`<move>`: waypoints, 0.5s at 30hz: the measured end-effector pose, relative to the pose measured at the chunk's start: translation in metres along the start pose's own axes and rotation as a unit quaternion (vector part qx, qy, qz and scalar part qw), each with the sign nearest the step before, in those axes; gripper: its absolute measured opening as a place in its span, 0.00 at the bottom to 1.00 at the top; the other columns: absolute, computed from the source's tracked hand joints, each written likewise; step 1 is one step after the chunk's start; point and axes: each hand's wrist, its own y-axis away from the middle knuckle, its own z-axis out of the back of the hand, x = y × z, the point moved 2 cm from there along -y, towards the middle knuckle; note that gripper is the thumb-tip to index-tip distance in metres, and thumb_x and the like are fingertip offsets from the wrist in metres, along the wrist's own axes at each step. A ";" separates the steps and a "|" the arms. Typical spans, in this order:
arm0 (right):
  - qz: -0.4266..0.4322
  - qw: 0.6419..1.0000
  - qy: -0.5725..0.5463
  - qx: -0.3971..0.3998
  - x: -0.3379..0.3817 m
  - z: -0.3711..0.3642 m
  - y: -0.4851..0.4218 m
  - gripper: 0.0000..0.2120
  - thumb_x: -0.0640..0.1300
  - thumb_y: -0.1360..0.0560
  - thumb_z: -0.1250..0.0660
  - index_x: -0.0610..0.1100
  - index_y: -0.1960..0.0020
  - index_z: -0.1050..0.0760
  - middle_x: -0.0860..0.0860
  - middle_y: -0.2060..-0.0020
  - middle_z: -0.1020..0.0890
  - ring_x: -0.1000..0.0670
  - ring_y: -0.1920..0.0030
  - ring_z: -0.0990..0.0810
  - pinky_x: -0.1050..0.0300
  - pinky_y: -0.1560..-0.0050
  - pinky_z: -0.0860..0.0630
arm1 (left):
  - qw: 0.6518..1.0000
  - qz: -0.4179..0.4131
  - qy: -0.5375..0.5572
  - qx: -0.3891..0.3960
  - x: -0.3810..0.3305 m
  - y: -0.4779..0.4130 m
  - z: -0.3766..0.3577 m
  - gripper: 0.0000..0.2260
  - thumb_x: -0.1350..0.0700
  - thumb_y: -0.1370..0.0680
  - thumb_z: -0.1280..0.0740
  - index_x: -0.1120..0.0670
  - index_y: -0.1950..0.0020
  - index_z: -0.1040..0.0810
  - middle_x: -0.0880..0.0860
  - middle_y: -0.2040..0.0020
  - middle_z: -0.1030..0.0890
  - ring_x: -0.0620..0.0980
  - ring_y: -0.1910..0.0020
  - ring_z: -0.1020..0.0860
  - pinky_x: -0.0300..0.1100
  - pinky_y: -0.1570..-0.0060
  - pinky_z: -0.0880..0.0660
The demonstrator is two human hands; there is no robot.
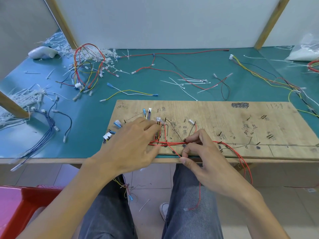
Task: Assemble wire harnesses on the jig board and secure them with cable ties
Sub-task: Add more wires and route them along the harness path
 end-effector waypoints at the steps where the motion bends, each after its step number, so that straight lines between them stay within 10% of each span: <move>1: -0.002 1.000 0.000 0.000 0.001 0.001 0.000 0.06 0.49 0.20 0.27 0.54 0.54 0.22 0.63 0.43 0.34 0.55 0.35 0.30 0.50 0.31 0.36 | 1.000 0.001 -0.003 0.009 0.001 0.001 -0.001 0.18 0.44 0.20 0.35 0.50 0.33 0.23 0.47 0.32 0.21 0.51 0.35 0.26 0.51 0.36 0.25; 15: -0.030 0.994 0.047 -0.089 0.005 -0.008 0.007 0.08 0.42 0.22 0.25 0.49 0.57 0.22 0.56 0.40 0.30 0.52 0.39 0.29 0.71 0.36 0.39 | 0.994 0.007 0.000 -0.106 -0.008 0.002 -0.013 0.11 0.52 0.23 0.25 0.51 0.43 0.18 0.51 0.37 0.23 0.53 0.38 0.26 0.45 0.48 0.22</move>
